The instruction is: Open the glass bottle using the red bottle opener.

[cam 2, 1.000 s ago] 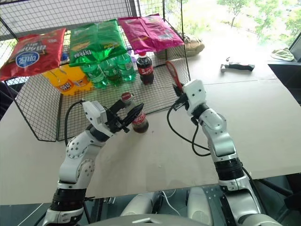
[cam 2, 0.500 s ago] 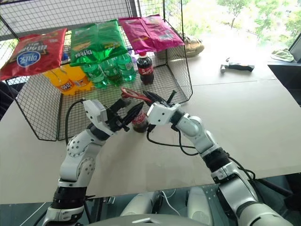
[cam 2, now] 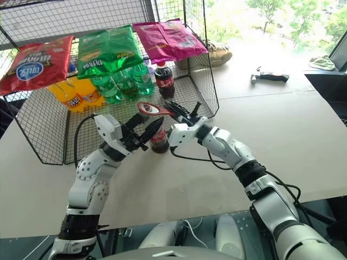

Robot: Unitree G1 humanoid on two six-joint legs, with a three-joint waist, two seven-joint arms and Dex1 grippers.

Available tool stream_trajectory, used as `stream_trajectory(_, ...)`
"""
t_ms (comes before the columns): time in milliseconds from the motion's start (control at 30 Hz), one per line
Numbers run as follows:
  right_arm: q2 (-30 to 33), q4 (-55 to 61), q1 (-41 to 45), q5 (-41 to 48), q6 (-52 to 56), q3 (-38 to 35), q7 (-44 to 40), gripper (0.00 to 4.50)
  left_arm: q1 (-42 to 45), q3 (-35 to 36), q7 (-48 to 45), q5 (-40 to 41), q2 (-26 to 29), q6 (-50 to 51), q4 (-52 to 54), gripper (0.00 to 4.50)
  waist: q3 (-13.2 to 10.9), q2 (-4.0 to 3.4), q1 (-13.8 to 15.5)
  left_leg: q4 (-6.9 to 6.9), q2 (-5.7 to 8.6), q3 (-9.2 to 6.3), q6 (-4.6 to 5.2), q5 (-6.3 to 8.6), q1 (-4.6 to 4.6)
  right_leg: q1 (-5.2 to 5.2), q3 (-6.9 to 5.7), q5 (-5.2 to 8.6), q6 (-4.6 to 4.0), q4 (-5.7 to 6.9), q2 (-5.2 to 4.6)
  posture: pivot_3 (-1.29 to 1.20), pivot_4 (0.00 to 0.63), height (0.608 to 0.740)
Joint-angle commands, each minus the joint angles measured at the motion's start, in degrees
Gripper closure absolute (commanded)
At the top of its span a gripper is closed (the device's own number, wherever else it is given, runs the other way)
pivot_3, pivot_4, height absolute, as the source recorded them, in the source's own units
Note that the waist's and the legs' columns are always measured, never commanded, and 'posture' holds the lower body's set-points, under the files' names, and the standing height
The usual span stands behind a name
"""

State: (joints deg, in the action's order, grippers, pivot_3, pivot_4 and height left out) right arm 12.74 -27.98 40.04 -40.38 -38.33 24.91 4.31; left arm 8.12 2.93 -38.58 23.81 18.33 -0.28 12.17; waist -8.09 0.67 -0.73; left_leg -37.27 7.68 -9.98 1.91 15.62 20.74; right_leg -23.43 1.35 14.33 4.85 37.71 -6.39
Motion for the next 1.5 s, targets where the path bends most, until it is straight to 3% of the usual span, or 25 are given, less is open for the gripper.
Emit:
stream_trajectory(33, -0.12, -0.19, 2.85, -4.62, -3.88, 3.52, 3.67, 4.50, 0.77, -0.40, -0.07, -0.44, 0.21, 0.29, -0.47, 2.60, 0.00, 0.00, 0.00, 0.00, -0.01, 0.02, 0.00, 0.00, 0.00, -0.01, 0.03, -0.01, -0.02, 0.00, 0.03, 0.00, 0.150, 0.740)
stream_trajectory(800, 3.44, -2.08, 9.19, 2.42, -9.19, 2.23, -5.52, 4.50, 0.08, -1.35, -0.19, -1.15, -0.04, -0.57, -1.20, 2.60, 0.00, 0.01, 0.06, 0.06, -0.19, 0.09, -0.03, -0.01, 0.01, -0.03, 0.09, -0.12, -0.19, -0.12, 0.21, 0.00, 0.150, 0.740)
stream_trajectory(1500, 6.37, -3.12, 14.12, 0.58, -9.56, 0.15, -3.56, 4.50, 0.00, -1.80, -0.19, -1.25, -0.23, -1.13, -1.97, 2.60, -0.02, 0.01, 0.04, 0.13, -0.22, 0.11, -0.04, -0.01, 0.02, -0.09, 0.12, -0.12, -0.19, -0.16, 0.24, 0.00, 0.150, 0.740)
